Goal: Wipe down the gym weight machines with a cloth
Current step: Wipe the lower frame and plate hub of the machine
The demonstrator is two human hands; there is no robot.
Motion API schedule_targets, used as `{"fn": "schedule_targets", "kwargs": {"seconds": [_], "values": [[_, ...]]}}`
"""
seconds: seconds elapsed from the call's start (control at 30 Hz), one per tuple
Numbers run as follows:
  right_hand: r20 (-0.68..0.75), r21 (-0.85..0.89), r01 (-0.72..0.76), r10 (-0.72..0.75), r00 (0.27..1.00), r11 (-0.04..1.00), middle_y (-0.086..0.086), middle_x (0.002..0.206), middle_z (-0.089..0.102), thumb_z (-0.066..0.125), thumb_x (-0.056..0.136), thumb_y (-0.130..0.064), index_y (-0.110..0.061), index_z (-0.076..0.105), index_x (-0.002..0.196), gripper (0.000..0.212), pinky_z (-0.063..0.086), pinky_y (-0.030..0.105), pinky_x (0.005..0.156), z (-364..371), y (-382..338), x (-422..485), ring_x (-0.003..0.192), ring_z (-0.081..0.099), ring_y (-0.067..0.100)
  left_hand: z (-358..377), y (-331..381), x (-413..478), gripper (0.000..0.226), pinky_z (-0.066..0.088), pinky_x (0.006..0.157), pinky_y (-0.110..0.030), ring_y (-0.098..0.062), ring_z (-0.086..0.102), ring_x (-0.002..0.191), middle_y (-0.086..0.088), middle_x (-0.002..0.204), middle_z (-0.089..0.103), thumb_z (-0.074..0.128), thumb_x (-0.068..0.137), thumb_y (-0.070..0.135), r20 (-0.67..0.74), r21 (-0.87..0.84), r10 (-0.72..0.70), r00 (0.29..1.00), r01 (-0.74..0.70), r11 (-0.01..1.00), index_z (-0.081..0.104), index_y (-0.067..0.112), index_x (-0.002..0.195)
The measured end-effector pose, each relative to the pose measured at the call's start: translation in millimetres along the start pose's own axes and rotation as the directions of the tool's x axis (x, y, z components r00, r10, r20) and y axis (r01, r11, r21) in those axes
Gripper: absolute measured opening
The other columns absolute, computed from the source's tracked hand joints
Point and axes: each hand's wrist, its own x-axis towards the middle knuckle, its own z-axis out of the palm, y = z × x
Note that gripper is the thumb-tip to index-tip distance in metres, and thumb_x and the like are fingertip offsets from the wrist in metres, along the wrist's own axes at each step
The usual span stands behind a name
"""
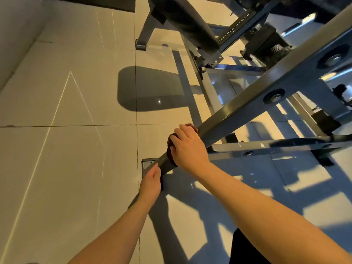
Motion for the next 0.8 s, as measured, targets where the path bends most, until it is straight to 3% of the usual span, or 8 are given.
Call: {"fn": "schedule_targets", "kwargs": {"seconds": [0.1, 0.2, 0.3, 0.4, 0.53, 0.67, 0.8], "values": [[0.118, 0.017, 0.063, -0.065, 0.991, 0.998, 0.007, 0.096, 0.062, 0.072, 0.079, -0.020, -0.008, 0.072, 0.093, 0.018, 0.043, 0.041, 0.087, 37, -18, -3, 0.098, 0.050, 0.030, 4, -5, 12, 0.036, 0.046, 0.097, -0.031, -0.014, 0.056, 0.121, 0.008, 0.127, 0.063, 0.035, 0.109, 0.034, 0.019, -0.068, -0.022, 1.000, 0.023, 0.997, 0.060, 0.028, 0.134], [0.186, 0.019, 0.118, -0.119, 0.975, 0.993, 0.008, 0.092, 0.062, 0.072, 0.081, -0.019, -0.009, 0.073, 0.087, 0.011, 0.044, 0.040, 0.085, 74, -34, -4, 0.095, 0.052, 0.030, 6, -7, 27, 0.031, 0.052, 0.078, -0.028, -0.017, 0.064, 0.104, -0.001, 0.111, 0.070, 0.039, 0.108, 0.031, 0.004, -0.157, -0.049, 0.999, 0.049, 0.986, 0.066, 0.023, 0.123], [0.265, 0.016, 0.186, -0.184, 0.946, 0.982, 0.007, 0.092, 0.064, 0.068, 0.086, -0.019, -0.011, 0.073, 0.086, 0.009, 0.045, 0.040, 0.085, 93, -46, -2, 0.094, 0.054, 0.029, 4, -19, 35, 0.029, 0.057, 0.085, -0.036, -0.019, 0.066, 0.102, -0.003, 0.112, 0.071, 0.040, 0.108, 0.030, -0.025, -0.232, -0.100, 0.995, 0.092, 0.968, 0.066, 0.024, 0.121], [0.203, 0.004, 0.142, -0.140, 0.969, 0.990, 0.008, 0.087, 0.064, 0.073, 0.079, -0.016, -0.010, 0.073, 0.082, 0.007, 0.047, 0.041, 0.083, 74, -37, -1, 0.091, 0.056, 0.031, 3, -32, 32, 0.032, 0.051, 0.090, -0.028, -0.011, 0.063, 0.111, 0.007, 0.118, 0.069, 0.040, 0.109, 0.034, -0.013, -0.273, -0.082, 0.997, 0.075, 0.959, 0.063, 0.031, 0.130], [0.158, -0.115, 0.026, -0.008, 0.987, 0.993, 0.015, 0.111, 0.063, 0.060, 0.090, -0.019, -0.004, 0.070, 0.103, 0.022, 0.040, 0.049, 0.103, 54, -23, 7, 0.116, 0.052, 0.039, 3, -44, 35, 0.041, 0.039, 0.109, -0.029, -0.006, 0.050, 0.128, 0.016, 0.137, 0.058, 0.035, 0.108, 0.048, -0.013, -0.270, -0.050, 0.999, 0.045, 0.962, 0.051, 0.037, 0.144], [0.344, -0.162, 0.147, -0.084, 0.935, 0.976, 0.011, 0.123, 0.059, 0.053, 0.098, -0.029, -0.010, 0.070, 0.113, 0.030, 0.032, 0.047, 0.110, 82, -51, 0, 0.128, 0.042, 0.037, 6, -46, 41, 0.044, 0.048, 0.106, -0.038, -0.013, 0.060, 0.121, 0.006, 0.129, 0.066, 0.039, 0.105, 0.052, -0.032, -0.395, -0.100, 0.994, 0.079, 0.915, 0.056, 0.033, 0.141], [0.352, -0.056, 0.240, -0.206, 0.913, 0.969, 0.006, 0.120, 0.062, 0.058, 0.095, -0.025, -0.013, 0.075, 0.107, 0.024, 0.034, 0.043, 0.110, 94, -49, -9, 0.123, 0.047, 0.032, 8, -46, 35, 0.043, 0.046, 0.109, -0.040, -0.017, 0.058, 0.124, 0.000, 0.134, 0.063, 0.036, 0.107, 0.048, -0.011, -0.399, -0.124, 0.992, 0.109, 0.910, 0.055, 0.030, 0.141]]}}
